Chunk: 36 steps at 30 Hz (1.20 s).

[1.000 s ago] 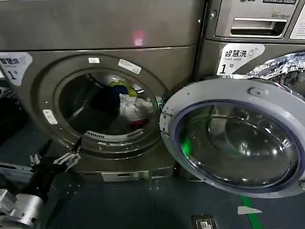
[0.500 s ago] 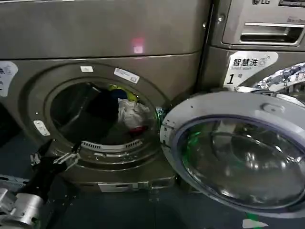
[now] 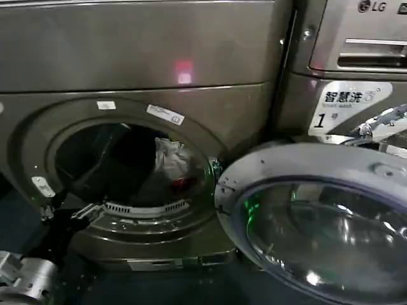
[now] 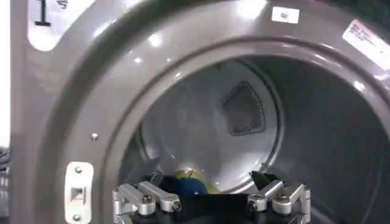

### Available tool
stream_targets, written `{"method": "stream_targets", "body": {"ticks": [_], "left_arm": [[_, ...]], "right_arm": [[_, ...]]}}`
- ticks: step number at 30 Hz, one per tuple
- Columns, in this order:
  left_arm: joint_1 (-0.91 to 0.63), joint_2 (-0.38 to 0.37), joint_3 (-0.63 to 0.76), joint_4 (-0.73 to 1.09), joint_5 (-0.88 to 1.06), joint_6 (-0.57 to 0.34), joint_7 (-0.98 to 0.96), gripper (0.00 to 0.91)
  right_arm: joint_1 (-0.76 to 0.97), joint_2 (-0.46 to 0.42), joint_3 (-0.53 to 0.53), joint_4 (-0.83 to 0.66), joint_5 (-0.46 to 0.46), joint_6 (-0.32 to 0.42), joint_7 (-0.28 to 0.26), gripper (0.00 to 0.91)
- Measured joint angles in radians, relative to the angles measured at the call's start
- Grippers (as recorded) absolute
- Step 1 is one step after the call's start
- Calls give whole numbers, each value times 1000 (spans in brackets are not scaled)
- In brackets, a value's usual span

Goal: Grasp the clothes from the dryer.

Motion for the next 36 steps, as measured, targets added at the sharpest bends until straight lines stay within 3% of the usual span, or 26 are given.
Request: {"method": "stream_targets", "body": {"ticks": [15,36], "left_arm": [[-141,51,65,129,-5,-33,0,907],[-629,58,323,749,97,-216,-72,907]], "right_arm": [[-37,24,33,58,-1,-33,37,907],[-51,31,64,99,0,-54,39,907]]}}
